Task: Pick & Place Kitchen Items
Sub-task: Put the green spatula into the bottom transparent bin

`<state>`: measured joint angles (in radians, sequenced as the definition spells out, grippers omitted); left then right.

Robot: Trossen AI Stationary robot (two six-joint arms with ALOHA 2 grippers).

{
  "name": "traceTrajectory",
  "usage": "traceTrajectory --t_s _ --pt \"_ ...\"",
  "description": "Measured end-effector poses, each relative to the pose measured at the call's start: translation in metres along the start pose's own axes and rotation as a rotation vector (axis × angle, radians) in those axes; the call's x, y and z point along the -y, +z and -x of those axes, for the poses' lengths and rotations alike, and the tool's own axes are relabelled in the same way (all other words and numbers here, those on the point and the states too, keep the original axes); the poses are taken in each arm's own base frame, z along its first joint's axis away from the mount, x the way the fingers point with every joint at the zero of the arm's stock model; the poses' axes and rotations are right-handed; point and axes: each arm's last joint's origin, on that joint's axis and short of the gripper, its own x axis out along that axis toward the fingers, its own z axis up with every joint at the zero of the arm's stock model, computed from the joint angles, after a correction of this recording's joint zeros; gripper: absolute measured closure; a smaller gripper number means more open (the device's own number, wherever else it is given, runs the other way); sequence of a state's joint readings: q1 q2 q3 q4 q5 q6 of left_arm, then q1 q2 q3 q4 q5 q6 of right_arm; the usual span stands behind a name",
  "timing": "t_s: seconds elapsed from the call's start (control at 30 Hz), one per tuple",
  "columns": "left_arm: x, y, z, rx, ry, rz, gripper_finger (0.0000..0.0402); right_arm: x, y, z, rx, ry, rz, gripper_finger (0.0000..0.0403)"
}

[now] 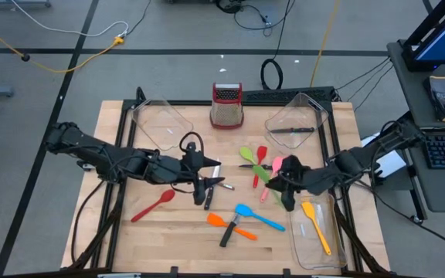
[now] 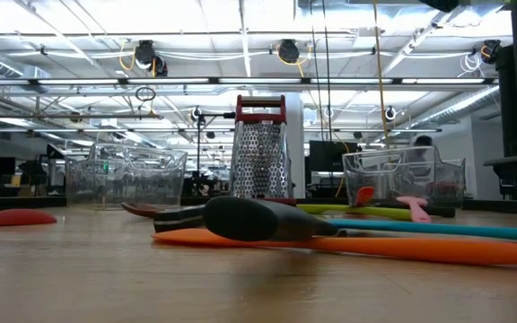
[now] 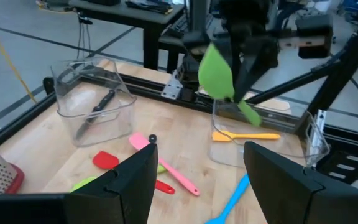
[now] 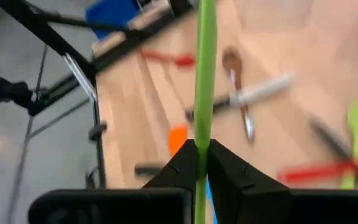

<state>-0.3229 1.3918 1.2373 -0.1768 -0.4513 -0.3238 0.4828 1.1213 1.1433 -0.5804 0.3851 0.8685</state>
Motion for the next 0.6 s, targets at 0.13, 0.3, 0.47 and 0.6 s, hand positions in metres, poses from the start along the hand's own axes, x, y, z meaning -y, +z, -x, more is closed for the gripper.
traceTrajectory --t_s 0.13,0.3,0.47,0.6 --pt "0.000 0.000 0.000 0.001 0.002 0.000 0.0158 0.007 -0.011 0.001 -0.156 -0.037 -0.158 0.0389" --pt "0.000 0.000 0.000 0.002 0.002 -0.007 0.0158 0.011 -0.029 0.007 -0.341 -0.116 -0.329 0.0389" --pt "0.000 0.000 0.000 0.002 0.003 -0.008 0.0158 0.007 -0.046 0.017 -0.500 -0.156 -0.463 0.0389" --pt "0.000 0.000 0.000 0.003 0.003 -0.023 0.0158 0.003 -0.061 0.028 -0.592 -0.211 -0.543 0.0389"
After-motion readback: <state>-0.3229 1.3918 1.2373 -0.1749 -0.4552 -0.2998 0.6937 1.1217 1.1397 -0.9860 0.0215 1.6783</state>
